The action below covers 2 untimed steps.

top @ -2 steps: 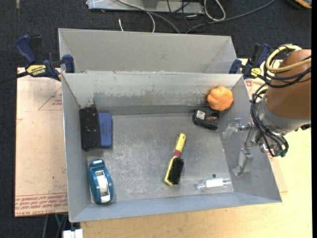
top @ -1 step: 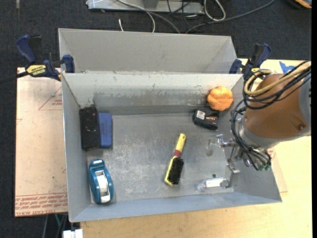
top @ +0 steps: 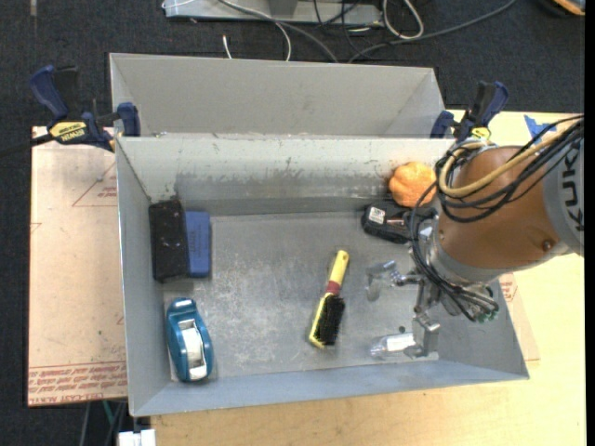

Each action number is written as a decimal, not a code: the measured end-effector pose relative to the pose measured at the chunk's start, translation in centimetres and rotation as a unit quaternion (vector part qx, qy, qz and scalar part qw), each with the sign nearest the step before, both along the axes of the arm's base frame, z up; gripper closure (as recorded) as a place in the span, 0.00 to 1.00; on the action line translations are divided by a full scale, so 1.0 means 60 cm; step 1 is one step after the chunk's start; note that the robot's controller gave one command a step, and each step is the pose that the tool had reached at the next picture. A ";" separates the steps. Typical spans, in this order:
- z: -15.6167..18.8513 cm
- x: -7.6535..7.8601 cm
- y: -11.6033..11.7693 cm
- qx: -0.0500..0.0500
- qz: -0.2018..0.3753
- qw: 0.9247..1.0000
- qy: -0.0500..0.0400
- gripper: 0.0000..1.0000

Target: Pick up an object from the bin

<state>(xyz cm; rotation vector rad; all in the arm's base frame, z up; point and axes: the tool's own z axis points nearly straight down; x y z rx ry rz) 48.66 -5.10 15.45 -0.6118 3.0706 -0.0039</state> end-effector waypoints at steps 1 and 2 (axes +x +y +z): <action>-0.032 -0.014 -0.015 0.001 -0.006 1.000 0.007 0.00; -0.129 0.001 -0.050 0.000 0.056 0.998 -0.012 0.00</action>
Offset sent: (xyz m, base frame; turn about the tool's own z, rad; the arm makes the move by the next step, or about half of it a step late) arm -0.0067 -0.0325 -0.0845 -0.1205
